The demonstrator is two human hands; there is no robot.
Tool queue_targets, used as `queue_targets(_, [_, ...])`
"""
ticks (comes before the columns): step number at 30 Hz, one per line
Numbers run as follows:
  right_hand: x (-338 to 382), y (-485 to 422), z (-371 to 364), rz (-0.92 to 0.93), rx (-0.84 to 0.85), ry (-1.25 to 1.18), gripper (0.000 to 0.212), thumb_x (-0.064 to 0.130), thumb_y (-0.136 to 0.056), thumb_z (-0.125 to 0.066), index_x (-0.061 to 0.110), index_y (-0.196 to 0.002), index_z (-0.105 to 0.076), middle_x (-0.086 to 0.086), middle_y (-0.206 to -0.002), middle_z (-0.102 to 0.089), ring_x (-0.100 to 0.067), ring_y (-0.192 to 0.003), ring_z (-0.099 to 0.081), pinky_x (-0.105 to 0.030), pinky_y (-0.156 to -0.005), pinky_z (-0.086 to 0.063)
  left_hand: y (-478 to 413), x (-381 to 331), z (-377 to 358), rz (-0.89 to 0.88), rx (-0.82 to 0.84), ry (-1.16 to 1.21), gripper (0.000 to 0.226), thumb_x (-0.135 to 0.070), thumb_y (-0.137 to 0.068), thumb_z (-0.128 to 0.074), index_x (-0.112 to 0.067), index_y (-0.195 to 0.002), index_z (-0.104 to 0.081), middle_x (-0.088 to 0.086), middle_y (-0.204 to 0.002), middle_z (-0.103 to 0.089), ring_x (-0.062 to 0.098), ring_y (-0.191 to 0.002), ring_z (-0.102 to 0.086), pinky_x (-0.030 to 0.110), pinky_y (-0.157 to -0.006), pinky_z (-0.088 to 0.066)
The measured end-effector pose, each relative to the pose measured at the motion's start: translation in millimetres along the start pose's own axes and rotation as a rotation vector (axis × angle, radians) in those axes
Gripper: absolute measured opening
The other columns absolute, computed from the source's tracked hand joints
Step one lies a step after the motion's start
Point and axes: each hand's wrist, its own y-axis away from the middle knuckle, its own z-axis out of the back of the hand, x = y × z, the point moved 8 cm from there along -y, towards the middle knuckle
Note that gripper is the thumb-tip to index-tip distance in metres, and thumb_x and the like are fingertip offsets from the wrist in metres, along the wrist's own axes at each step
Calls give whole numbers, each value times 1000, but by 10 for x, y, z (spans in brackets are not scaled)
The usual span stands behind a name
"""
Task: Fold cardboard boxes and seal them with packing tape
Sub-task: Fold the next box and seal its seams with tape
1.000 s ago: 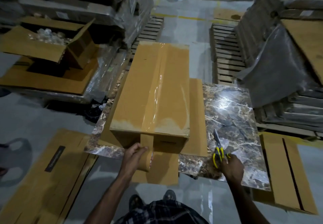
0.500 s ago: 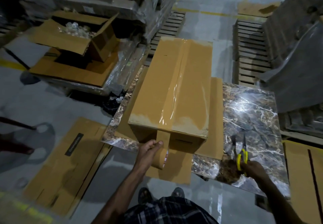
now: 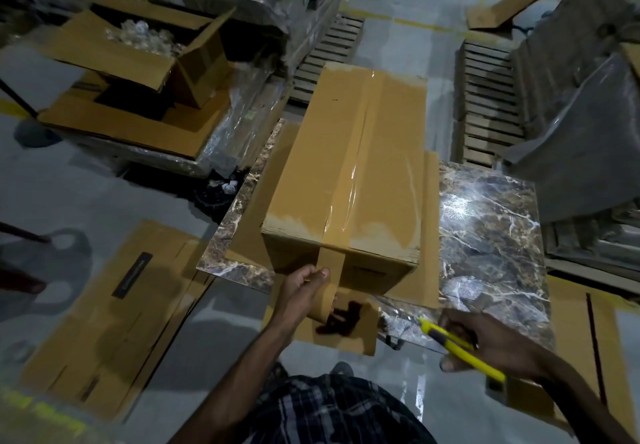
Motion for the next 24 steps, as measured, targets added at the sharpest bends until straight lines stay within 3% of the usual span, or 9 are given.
queue_targets(2, [510, -276, -5, -2, -17, 64, 49, 62, -67, -91, 25, -87, -64, 6, -64, -51, -7, -61, -50, -28, -61, -34, -3, -3, 24, -39, 9, -1, 52, -64, -85, -68, -12, -91, -64, 12, -79, -62, 21, -75, -57, 35, -75, -42])
queue_targets(4, [630, -466, 109, 50, -68, 114, 46, 66, -66, -89, 30, -85, -66, 8, -63, -51, -7, -61, -48, -30, -63, -32, -1, 23, 17, -29, 35, -5, 48, -65, -82, -70, -17, -87, -64, 6, -82, -60, 22, -76, -54, 37, -74, -41])
queue_targets(9, [660, -667, 57, 25, -46, 75, 38, 62, -64, -92, 35, -84, -73, 12, -66, -62, -5, -63, -56, -28, -64, -38, 88, -50, -6, -25, 71, -19, 17, -24, -104, -61, -9, -100, -62, -4, -72, -75, 9, -63, -71, 22, -55, -52])
queue_targets(14, [682, -831, 31, 0, -120, 63, 63, 77, -53, -88, 27, -90, -79, 15, -68, -65, -4, -66, -59, -31, -68, -41, 103, -43, 6, 15, 88, 24, 30, -30, -103, -65, -5, -119, -63, 17, -92, -79, 27, -77, -75, 51, -77, -60])
queue_targets(18, [745, -917, 23, -20, -94, 39, 56, 73, -56, -89, 26, -85, -81, 6, -68, -69, -4, -63, -58, -29, -65, -40, 78, 4, 21, 38, 92, 34, 41, -32, -103, -65, -4, -132, -57, 16, -96, -79, 29, -85, -77, 50, -80, -61])
queue_targets(21, [760, -970, 18, -28, -93, 49, 51, 70, -56, -91, 28, -85, -83, -8, -78, -74, -8, -66, -61, -31, -65, -41, 60, 23, 41, 17, 112, 34, 30, -32, -103, -64, -7, -119, -62, 20, -96, -78, 35, -88, -75, 65, -88, -56])
queue_targets(24, [787, -973, -32, -2, -133, 6, 58, 71, -51, -92, 26, -86, -83, -5, -80, -77, -11, -73, -68, -31, -68, -47, 53, 18, 55, 8, 133, 33, 27, -32, -103, -65, -6, -113, -64, 19, -95, -78, 35, -88, -75, 64, -89, -56])
